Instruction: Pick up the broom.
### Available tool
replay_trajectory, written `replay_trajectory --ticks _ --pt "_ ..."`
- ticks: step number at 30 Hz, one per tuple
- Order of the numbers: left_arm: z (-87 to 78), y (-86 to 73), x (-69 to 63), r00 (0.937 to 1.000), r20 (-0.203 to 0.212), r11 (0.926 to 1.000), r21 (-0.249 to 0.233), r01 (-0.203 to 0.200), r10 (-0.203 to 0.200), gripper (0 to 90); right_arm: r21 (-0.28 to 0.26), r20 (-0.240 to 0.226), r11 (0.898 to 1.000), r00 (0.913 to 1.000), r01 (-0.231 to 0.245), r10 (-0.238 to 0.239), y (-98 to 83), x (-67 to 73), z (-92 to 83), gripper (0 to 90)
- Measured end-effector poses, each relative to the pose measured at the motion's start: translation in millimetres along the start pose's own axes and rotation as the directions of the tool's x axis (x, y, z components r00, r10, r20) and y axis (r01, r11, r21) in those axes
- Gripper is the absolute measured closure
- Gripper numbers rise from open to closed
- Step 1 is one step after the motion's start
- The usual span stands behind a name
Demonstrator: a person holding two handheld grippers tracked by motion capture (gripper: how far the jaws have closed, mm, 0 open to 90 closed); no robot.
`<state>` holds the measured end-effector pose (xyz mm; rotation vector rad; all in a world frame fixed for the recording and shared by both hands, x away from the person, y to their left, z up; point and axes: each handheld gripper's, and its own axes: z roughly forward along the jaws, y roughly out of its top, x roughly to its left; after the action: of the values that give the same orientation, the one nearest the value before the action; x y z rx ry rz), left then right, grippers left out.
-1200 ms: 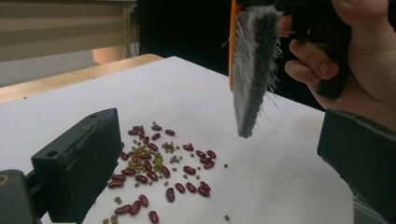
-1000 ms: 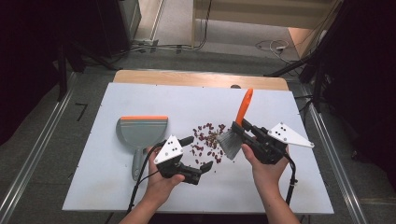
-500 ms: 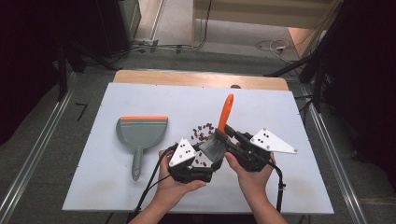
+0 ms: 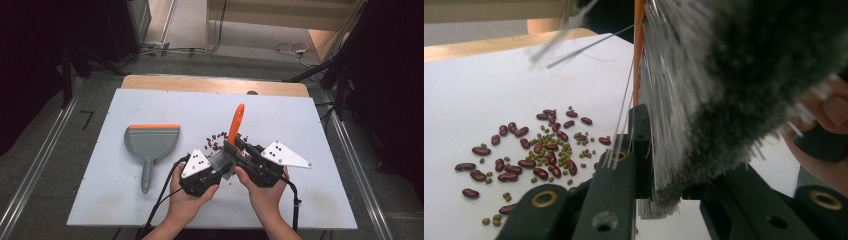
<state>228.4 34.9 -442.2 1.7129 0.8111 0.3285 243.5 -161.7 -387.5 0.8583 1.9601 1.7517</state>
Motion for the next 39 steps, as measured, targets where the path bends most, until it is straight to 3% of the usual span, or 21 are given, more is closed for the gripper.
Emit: replay_trajectory --ticks 5,8,11,14,15,16,17,18,21,22,23,24,25,29,30,32,33,34,35,38,39 --pt "-3.5 1.9 3.2 0.9994 -0.007 0.9993 0.015 -0.035 0.035 85.2 0.044 -0.053 0.999 0.9985 0.018 -0.016 5.5 -3.7 2.9 66.1" --pt "-8.9 4.7 9.1 0.9986 0.011 0.9985 0.016 -0.052 0.052 85.5 0.03 -0.099 0.999 0.9949 0.02 -0.017 11.9 -13.0 -2.2 54.7" --pt "-14.4 7.3 14.7 0.9969 0.041 0.9976 0.01 -0.068 0.067 85.6 0.03 -0.162 0.999 0.9867 0.013 -0.008 18.5 -25.3 -7.4 50.0" --pt "-21.2 8.0 24.4 0.9896 0.111 0.9955 0.015 -0.094 0.091 85.6 0.055 -0.248 0.998 0.9683 -0.016 0.03 21.5 -41.2 -10.5 48.3" --pt "-21.2 8.0 24.4 0.9896 0.111 0.9955 0.015 -0.094 0.091 85.6 0.055 -0.248 0.998 0.9683 -0.016 0.03 21.5 -41.2 -10.5 48.3" --pt "-24.3 8.6 28.2 0.9863 0.132 0.9947 0.015 -0.102 0.099 85.6 0.076 -0.297 0.997 0.9541 -0.021 0.043 20.6 -49.7 -11.6 48.3" --pt "-24.3 8.6 28.2 0.9863 0.132 0.9947 0.015 -0.102 0.099 85.6 0.076 -0.297 0.997 0.9541 -0.021 0.043 20.6 -49.7 -11.6 48.3" --pt "-26.5 9.3 30.8 0.9834 0.15 0.9941 0.019 -0.107 0.103 85.6 0.096 -0.343 0.995 0.938 -0.018 0.05 17.0 -55.3 -10.6 48.3" --pt "-30.5 11.0 36.4 0.9758 0.194 0.9945 0.009 -0.105 0.101 85.6 0.121 -0.389 0.993 0.9204 0.01 0.038 9.2 -57.0 -6.2 48.4" --pt "-32.6 11.8 39.9 0.9685 0.23 0.9952 0.002 -0.098 0.094 85.6 0.126 -0.404 0.992 0.914 0.02 0.032 6.9 -56.5 -4.5 48.6" --pt "-32.6 11.8 39.9 0.9685 0.23 0.9952 0.002 -0.098 0.094 85.6 0.128 -0.426 0.991 0.9044 0.026 0.031 4.7 -55.8 -2.6 48.8" --pt "-34.3 12.1 41.7 0.9569 0.273 0.9949 -0.003 -0.101 0.098 85.6 0.13 -0.447 0.991 0.8938 0.03 0.032 2.9 -55.1 -0.8 49.0" --pt "-34.3 12.1 41.7 0.9569 0.273 0.9949 -0.003 -0.101 0.098 85.6 0.137 -0.466 0.99 0.8842 0.031 0.037 1.2 -54.5 1.0 49.3" --pt "-34.5 11.7 40.3 0.9428 0.313 0.9927 0.003 -0.121 0.114 85.6 0.176 -0.536 0.983 0.8427 0.047 0.056 -4.3 -50.5 7.6 49.6" --pt "-34.3 11.5 40.0 0.9392 0.323 0.9924 0.004 -0.123 0.115 85.6 0.176 -0.536 0.983 0.8427 0.047 0.056 -4.3 -50.5 7.6 49.6" --pt "-34.2 11.1 39.2 0.9322 0.341 0.9916 0.005 -0.129 0.12 85.6 0.186 -0.559 0.982 0.8252 0.027 0.083 -7.8 -51.1 11.3 50.8" --pt "-34.2 10.9 37.6 0.9215 0.368 0.9912 -0.003 -0.133 0.124 85.6 0.189 -0.573 0.982 0.8139 0.015 0.098 -9.3 -51.9 12.5 51.1" --pt "-34.1 10.9 36.9 0.9178 0.376 0.9909 -0.005 -0.134 0.126 85.6 0.196 -0.578 0.981 0.8087 0.008 0.109 -10.9 -52.2 13.9 51.2" --pt "-34.1 10.9 36.9 0.9178 0.376 0.9909 -0.005 -0.134 0.126 85.6 0.202 -0.583 0.979 0.8049 0.01 0.112 -12.1 -52.2 15.4 51.0" --pt "-32.6 10.4 35.1 0.9133 0.386 0.9901 0.003 -0.14 0.128 85.5 0.219 -0.618 0.976 0.7761 0.017 0.125 -15.9 -49.9 18.9 56.8" --pt "-32.3 10.1 35.2 0.9112 0.391 0.99 0.004 -0.141 0.128 85.5 0.219 -0.618 0.976 0.7761 0.017 0.125 -15.9 -49.9 18.9 56.8"
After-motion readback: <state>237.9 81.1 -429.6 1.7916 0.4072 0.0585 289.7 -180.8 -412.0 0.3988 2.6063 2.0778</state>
